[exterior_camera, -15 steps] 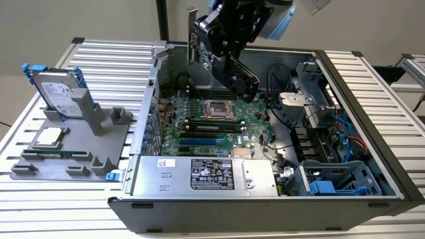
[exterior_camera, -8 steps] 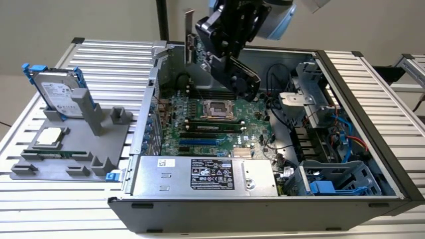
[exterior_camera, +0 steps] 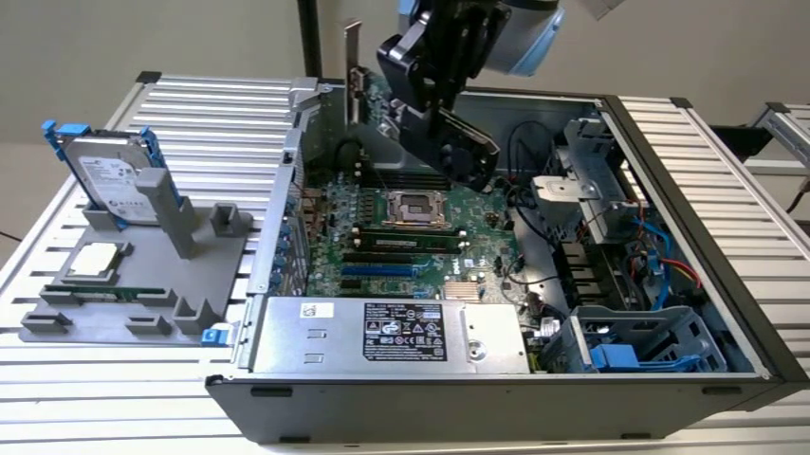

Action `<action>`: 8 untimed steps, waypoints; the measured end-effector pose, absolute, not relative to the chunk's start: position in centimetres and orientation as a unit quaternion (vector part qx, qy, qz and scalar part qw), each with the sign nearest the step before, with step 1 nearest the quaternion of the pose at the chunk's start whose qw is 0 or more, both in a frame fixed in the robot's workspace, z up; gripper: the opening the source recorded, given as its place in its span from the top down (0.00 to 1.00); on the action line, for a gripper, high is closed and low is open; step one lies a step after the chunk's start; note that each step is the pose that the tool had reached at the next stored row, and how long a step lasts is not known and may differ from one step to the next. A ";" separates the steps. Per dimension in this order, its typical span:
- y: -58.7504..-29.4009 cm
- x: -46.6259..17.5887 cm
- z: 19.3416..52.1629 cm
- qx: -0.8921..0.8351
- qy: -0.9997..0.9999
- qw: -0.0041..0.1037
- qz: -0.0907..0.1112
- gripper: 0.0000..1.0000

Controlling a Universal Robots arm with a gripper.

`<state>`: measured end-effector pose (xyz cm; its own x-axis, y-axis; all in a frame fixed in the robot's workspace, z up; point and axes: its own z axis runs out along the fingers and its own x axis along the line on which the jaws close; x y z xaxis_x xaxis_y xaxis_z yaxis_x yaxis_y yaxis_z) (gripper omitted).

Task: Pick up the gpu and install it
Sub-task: 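Insert the gpu into the slot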

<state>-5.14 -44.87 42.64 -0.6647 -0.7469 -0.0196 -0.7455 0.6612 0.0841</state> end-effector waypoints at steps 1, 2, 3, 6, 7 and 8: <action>-44.9 -5.1 42.6 0.414 -0.909 0.009 -0.042 1.00; -44.9 -5.1 42.6 0.420 -0.907 0.009 -0.042 1.00; -44.9 -5.1 42.6 0.425 -0.904 0.009 -0.042 1.00; -44.9 -5.1 42.6 0.437 -0.898 0.010 -0.042 1.00; -44.9 -5.1 42.6 0.441 -0.897 0.010 -0.042 1.00; -44.9 -5.1 42.6 0.444 -0.895 0.010 -0.042 1.00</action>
<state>-5.11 -44.87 42.65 -0.6048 -0.7961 -0.0195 -0.7944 0.6015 0.0841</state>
